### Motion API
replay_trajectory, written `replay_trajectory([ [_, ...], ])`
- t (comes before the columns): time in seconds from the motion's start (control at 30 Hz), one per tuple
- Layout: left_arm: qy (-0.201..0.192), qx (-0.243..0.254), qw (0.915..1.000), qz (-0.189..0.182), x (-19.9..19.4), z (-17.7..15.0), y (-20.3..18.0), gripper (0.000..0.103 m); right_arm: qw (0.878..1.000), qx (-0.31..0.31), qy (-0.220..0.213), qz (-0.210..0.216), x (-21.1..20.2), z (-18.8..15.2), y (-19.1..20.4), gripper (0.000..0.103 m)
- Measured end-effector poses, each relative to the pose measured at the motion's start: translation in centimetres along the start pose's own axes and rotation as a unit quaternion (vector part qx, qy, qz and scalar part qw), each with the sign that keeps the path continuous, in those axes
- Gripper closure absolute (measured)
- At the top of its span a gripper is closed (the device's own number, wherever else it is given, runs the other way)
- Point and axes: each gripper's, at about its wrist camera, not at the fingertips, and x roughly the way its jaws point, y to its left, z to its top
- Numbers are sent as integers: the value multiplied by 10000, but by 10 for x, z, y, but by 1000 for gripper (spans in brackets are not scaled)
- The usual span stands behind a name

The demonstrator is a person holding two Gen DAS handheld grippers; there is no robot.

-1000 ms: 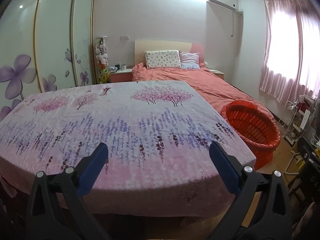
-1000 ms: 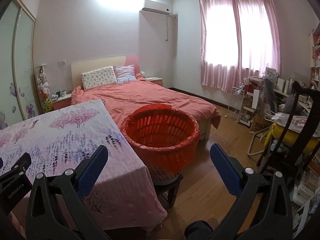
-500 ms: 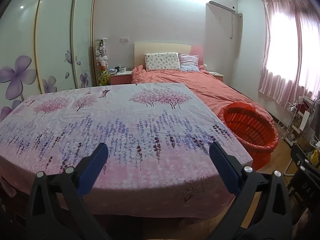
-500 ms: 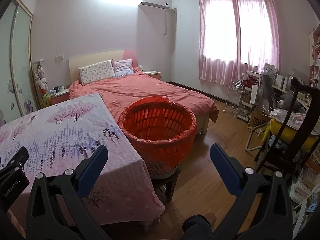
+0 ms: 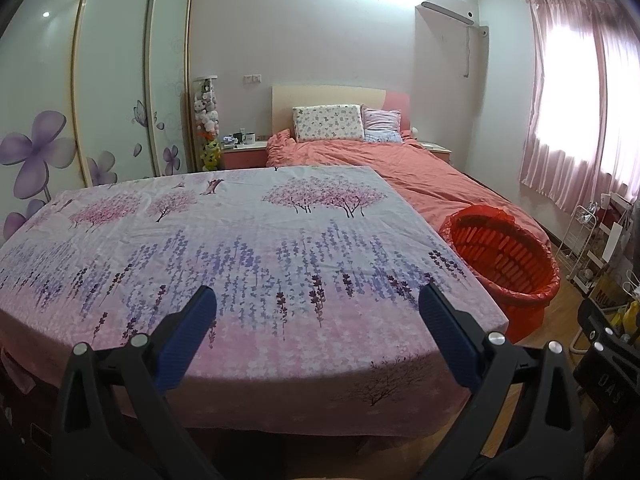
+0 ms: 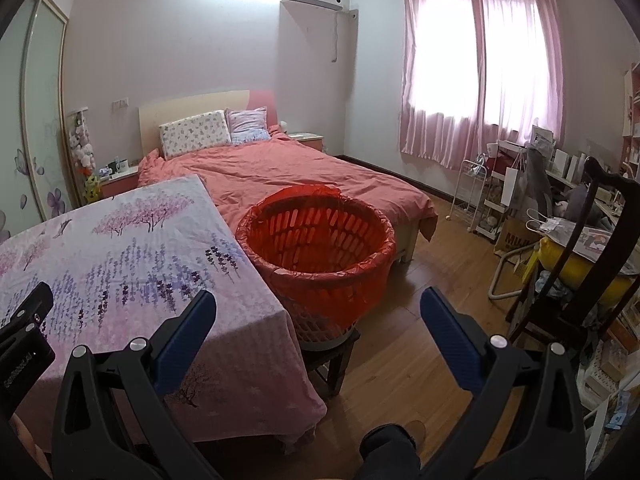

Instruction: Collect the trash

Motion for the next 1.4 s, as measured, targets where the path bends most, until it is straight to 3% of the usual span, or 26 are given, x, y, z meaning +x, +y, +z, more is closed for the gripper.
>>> replay_trajectory([
  [1.4, -57, 114, 9999, -46, -4, 11, -13, 4, 9998, 122, 127, 3, -1, 5, -2, 2],
])
